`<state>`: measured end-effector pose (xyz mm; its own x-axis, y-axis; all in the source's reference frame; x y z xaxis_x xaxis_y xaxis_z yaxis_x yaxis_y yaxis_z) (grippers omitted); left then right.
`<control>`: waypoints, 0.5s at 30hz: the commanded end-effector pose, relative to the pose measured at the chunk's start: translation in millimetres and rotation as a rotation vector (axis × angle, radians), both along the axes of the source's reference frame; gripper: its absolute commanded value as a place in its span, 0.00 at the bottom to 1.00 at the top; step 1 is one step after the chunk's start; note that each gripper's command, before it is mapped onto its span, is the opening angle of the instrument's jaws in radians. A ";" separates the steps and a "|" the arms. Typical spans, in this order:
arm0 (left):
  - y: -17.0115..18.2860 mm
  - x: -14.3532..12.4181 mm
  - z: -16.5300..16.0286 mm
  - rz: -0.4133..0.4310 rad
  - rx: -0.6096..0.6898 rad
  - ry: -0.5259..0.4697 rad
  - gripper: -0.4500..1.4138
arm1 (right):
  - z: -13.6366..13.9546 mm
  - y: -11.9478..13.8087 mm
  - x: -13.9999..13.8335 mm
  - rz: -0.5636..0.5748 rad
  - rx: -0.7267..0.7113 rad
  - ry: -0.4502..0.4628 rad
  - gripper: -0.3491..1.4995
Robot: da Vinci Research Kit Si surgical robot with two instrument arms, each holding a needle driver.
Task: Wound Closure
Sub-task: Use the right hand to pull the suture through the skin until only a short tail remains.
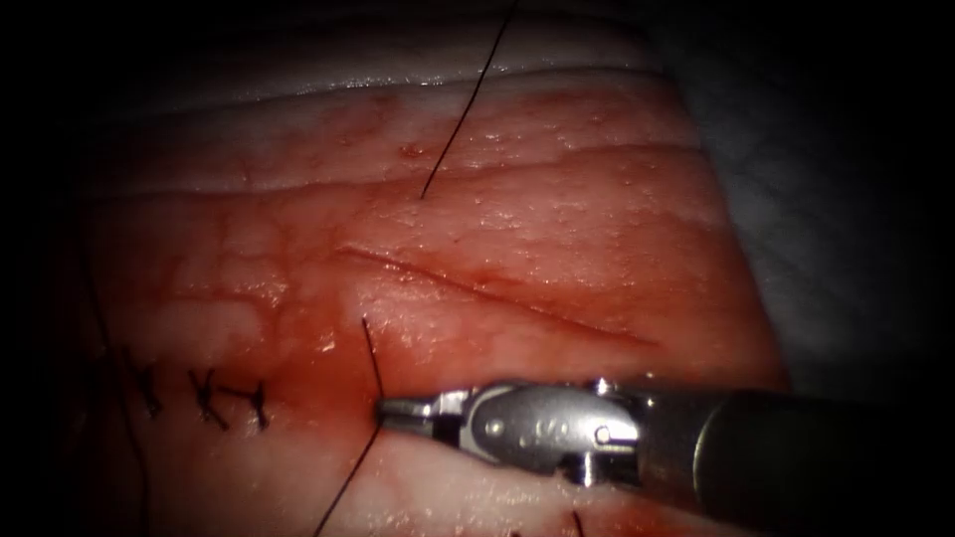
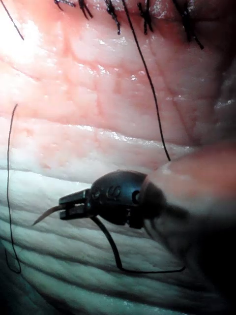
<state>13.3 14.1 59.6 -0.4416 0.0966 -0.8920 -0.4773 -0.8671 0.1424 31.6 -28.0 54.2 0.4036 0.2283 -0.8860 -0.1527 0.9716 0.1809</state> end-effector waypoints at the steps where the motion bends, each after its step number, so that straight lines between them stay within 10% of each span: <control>1: 0.3 -0.6 0.8 0.000 -0.005 0.000 0.00 | -0.9 -2.6 0.9 -0.028 0.001 -0.014 0.00; 9: -1.3 -1.1 2.0 -0.009 -0.030 0.010 0.00 | -4.4 -11.1 -0.1 -0.152 -0.003 -0.067 0.00; 14: -2.2 -2.1 2.8 0.003 -0.009 -0.004 0.00 | -6.6 -11.8 0.1 -0.175 0.010 0.006 0.00; 15: -2.3 -2.3 2.8 0.005 -0.006 -0.007 0.00 | -6.9 -11.3 0.1 -0.161 0.004 0.026 0.14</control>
